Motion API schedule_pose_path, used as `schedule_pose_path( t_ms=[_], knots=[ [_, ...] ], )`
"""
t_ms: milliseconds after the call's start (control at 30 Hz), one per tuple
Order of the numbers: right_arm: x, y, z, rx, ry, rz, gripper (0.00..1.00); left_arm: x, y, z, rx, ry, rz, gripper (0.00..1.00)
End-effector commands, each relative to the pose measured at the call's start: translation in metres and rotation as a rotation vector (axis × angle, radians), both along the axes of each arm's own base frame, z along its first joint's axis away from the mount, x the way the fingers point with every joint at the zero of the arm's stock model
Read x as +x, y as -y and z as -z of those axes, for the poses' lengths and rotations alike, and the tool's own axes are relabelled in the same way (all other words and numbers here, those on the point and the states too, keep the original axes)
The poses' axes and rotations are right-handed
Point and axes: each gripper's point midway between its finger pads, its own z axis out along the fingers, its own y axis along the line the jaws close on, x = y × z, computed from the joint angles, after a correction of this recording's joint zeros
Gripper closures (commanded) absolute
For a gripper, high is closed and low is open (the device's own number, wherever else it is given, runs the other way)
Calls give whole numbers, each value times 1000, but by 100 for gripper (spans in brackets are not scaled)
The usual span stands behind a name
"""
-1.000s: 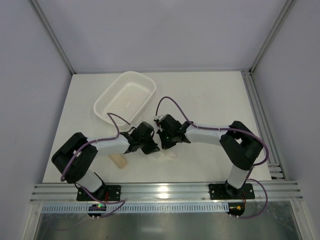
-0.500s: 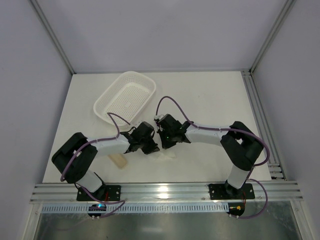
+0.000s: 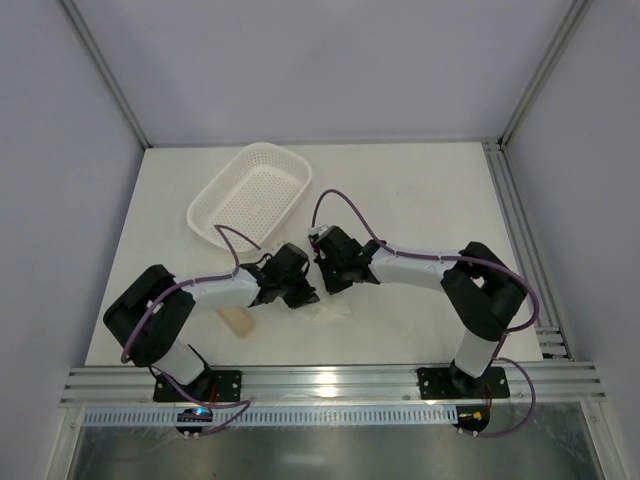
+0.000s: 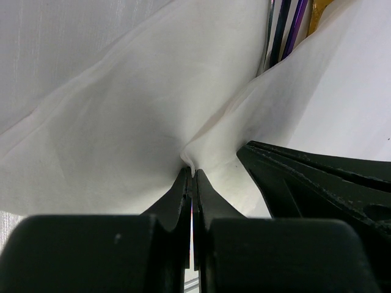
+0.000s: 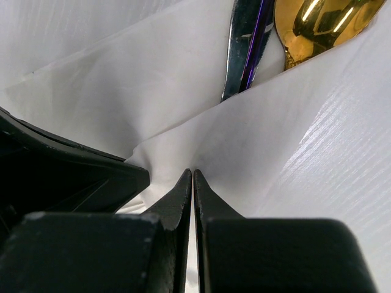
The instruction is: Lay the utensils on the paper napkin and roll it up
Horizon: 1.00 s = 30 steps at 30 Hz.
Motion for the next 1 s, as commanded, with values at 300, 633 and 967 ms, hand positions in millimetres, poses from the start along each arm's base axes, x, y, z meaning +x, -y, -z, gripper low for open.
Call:
schedule_pose_path(
  t_ms=[300, 633, 967],
  knots=[
    [-5, 12, 15, -50, -14, 14, 96, -10, -27, 9, 151, -33, -8, 100],
    [8, -4, -21, 5, 37, 3, 96, -11, -28, 10, 155, -36, -12, 100],
    [-1, -21, -15, 86, -17, -21, 96, -12, -29, 9, 157, -32, -9, 100]
  ],
)
